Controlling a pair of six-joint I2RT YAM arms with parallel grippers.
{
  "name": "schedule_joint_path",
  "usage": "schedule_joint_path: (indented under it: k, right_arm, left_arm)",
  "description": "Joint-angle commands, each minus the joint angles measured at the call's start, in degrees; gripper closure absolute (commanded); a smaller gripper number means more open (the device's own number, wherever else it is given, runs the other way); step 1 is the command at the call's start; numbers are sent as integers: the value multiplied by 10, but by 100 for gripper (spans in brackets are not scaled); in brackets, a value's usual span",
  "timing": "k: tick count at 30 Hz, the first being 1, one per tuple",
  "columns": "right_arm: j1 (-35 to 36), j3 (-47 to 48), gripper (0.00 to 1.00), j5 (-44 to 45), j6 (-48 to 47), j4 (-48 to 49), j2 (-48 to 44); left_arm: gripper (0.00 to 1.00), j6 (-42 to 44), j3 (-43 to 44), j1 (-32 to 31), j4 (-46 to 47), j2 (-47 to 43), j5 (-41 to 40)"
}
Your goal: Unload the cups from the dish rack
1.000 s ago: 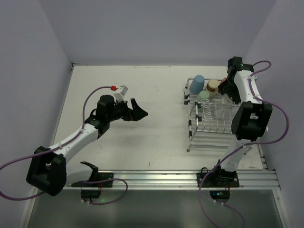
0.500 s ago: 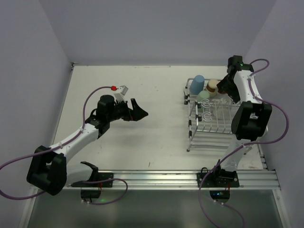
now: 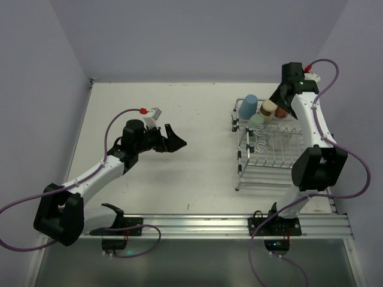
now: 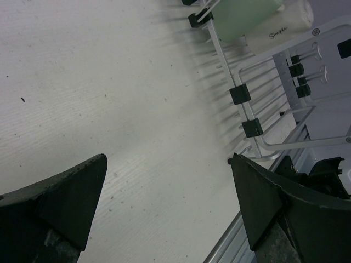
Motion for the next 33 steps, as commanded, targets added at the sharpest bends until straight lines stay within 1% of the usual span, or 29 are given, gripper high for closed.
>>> schedule_joint_path:
  k: [1,4,5,6,11,12,15,17,23,25,33]
  right_arm:
    - [65,48,1,65,-75,23,-25]
    - [100,89,1,53,-110,14,-20]
    - [101,98,1,38,-117,10,-17]
    - [101,113,1,-1,-122,3,-13]
    - [102,154,1,-63,-148,-30,16]
    - [102,158,1,-88,-155,-46,22]
    - [104,163,1,-106,-162,-77,39]
    - [107,148,1,-114,-164,-84,39]
    - [107,52,1,-170,-199,-27,6]
    - [108,34,1,-183,-210,-18,3]
    - [107,7,1,-209,-221,-11,14]
  left_arm:
    - [0,6,3,1,16,-2,-1]
    - [0,11,11,1,5,-2,-10]
    - [0,13,13,1,-2,-2,-12]
    - [0,15,16,1,-6,-3,-12]
    - [0,14,17,1,-8,-9,-14]
    - [0,14,18,1,-8,-9,-14]
    - [0,15,20,1,-8,-8,-15]
    - [0,16,21,1,-8,-8,-15]
    - [0,20,22,1,-12,-8,-13]
    - [0,21,21,1,-11,-8,-12]
    - [0,24,20,1,-11,-8,-13]
